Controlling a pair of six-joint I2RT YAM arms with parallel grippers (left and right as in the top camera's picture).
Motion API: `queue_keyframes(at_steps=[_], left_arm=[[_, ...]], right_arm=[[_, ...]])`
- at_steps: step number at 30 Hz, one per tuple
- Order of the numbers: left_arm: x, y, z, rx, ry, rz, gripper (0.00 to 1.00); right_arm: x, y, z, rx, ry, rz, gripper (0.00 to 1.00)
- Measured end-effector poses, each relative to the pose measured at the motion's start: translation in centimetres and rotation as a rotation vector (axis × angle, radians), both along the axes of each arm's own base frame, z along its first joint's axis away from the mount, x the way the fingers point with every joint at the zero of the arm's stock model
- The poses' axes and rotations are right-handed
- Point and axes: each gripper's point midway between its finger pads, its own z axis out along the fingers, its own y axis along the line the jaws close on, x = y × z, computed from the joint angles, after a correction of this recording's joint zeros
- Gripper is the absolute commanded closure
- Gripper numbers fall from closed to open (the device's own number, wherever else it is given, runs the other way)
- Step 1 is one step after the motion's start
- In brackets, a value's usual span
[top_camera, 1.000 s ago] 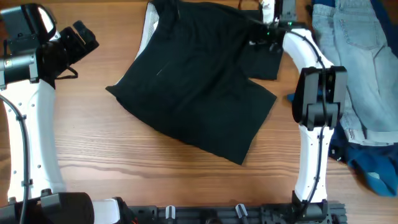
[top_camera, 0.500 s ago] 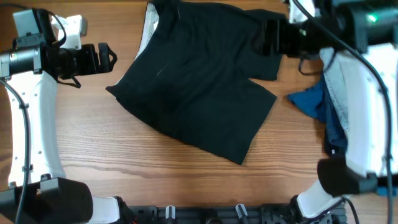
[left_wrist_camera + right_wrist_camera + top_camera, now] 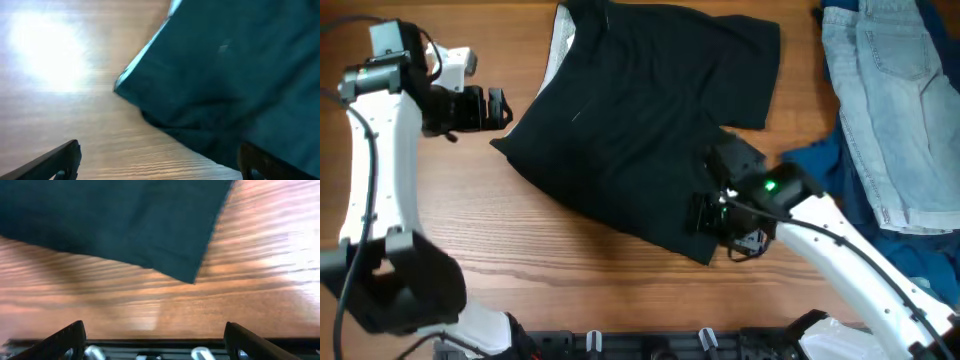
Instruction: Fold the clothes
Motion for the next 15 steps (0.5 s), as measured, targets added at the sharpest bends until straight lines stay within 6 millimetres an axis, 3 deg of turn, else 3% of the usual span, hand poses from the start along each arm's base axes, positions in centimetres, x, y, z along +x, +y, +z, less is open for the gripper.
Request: queue_keyframes(at_steps=[5,8,12,15], left_arm=[[0.4,1.6,-4.7,0.034,0.138,0.137,0.05],[2.0,2.1,-5.4,0.045,0.095,0.151,0.08],[3.7,2.5,-7.3,0.051,0.074,0.156,0.09],[4.4,2.7,-9.3,0.049,0.091,0.157,0.13]], right_arm=[[-1.8,0.1,-5.2,0.049,0.044,-0.041,0.13],[-3.1,-0.4,-7.0,0.051,0.074,-0.044,0.14],[-3.0,-0.2,-7.6,0.065,0.061,-0.047,0.16],[-2.7,-0.1,-7.7,0.069,0.050,-0.056,0.25]])
